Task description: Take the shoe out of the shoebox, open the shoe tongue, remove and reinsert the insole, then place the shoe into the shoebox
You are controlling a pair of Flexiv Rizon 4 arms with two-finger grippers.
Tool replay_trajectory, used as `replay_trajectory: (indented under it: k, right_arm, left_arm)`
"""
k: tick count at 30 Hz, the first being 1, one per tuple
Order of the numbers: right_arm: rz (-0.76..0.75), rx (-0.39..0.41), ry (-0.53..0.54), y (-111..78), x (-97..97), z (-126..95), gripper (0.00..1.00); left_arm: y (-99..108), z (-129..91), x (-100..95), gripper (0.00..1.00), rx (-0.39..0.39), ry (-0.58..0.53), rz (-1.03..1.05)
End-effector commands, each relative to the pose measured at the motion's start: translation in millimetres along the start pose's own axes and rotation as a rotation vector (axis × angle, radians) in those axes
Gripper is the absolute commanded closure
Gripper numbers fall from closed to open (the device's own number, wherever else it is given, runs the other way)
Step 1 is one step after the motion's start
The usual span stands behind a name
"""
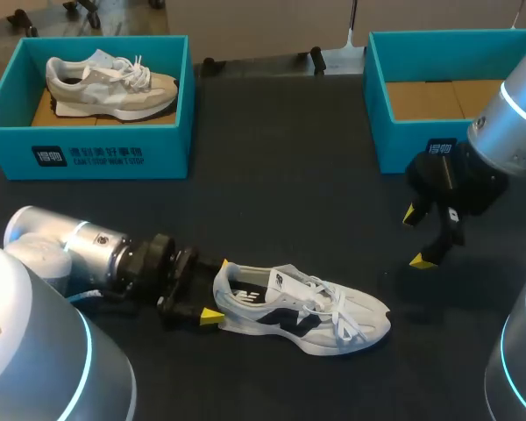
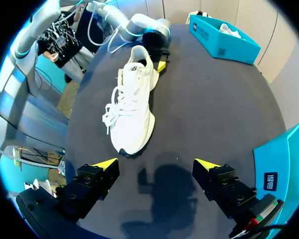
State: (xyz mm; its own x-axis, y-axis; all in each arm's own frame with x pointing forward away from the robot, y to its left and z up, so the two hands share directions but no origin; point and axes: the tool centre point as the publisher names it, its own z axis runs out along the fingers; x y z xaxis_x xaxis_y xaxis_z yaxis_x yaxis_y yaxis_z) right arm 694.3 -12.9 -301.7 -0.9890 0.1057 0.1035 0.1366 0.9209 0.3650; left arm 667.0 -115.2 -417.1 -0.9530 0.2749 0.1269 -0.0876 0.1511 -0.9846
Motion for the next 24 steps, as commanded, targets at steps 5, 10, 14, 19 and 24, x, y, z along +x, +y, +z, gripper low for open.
replay_trajectory:
  k: [5, 10, 14, 19, 24]
  right_arm:
    - [0.001, 0.003, -0.002, 0.2, 1.0, 0, 0.0]
    - [0.001, 0.003, -0.002, 0.2, 1.0, 0, 0.0]
    - [0.001, 0.003, -0.002, 0.2, 1.0, 0, 0.0]
    - [0.001, 0.003, -0.002, 0.2, 1.0, 0, 0.0]
    - [0.001, 0.003, -0.002, 0.2, 1.0, 0, 0.0]
  left_arm:
    - [1, 8, -2.1, 0.0, 0.009, -0.006, -0.002]
    - [0, 12, -0.1, 0.0, 0.013, -0.002, 0.0]
    - [0, 17, 2.3, 0.0, 0.007, -0.001, 0.004]
    - [0, 20, 2.7, 0.0, 0.004, -0.006, 0.004]
    - [-2, 22, 1.0, 0.0, 0.01, -0.016, 0.004]
